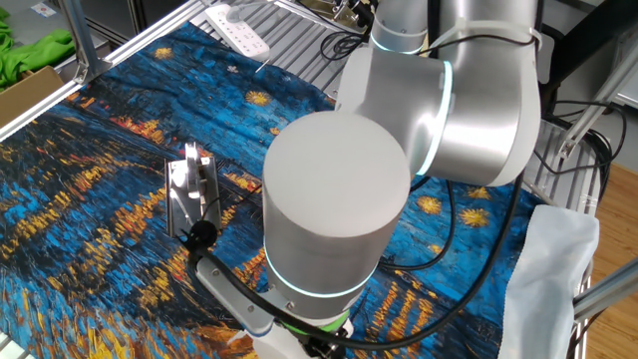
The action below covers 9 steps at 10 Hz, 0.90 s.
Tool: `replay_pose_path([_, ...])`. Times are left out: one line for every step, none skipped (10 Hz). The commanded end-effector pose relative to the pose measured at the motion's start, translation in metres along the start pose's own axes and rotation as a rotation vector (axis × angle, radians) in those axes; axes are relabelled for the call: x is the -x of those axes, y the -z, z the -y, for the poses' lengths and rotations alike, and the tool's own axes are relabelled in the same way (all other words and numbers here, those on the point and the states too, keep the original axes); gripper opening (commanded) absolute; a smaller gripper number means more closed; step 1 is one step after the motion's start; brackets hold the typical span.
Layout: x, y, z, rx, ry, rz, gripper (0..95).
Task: Put the toilet paper on its holder
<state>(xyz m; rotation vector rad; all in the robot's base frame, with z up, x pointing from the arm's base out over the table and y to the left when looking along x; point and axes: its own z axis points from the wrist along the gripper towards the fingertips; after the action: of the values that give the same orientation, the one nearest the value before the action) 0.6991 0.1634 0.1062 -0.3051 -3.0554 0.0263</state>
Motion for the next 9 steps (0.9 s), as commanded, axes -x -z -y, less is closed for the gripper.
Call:
replay_pose_path([0.001, 0.000, 0.000, 0.002, -0.006, -0.003, 0.0])
replay_pose_path([0.001, 0.000, 0.000, 0.005, -0.009, -0.008, 0.0])
replay_pose_path([0.000, 0.003, -0.002, 0.002, -0.012, -0.014, 0.0])
replay_pose_path([-0.004, 0.009, -0.003, -0.001, -0.001, -0.017, 0.0])
replay_pose_path([-0.007, 0.015, -0.002, -0.004, 0.010, -0.016, 0.0])
replay_pose_path([-0.012, 0.021, -0.001, -0.009, 0.025, -0.019, 0.0])
replay_pose_path([-0.015, 0.027, 0.000, -0.014, 0.037, -0.018, 0.0])
replay_pose_path([-0.018, 0.032, 0.003, -0.017, 0.046, -0.020, 0.0])
replay_pose_path([-0.025, 0.038, 0.012, -0.019, 0.068, -0.021, 0.0])
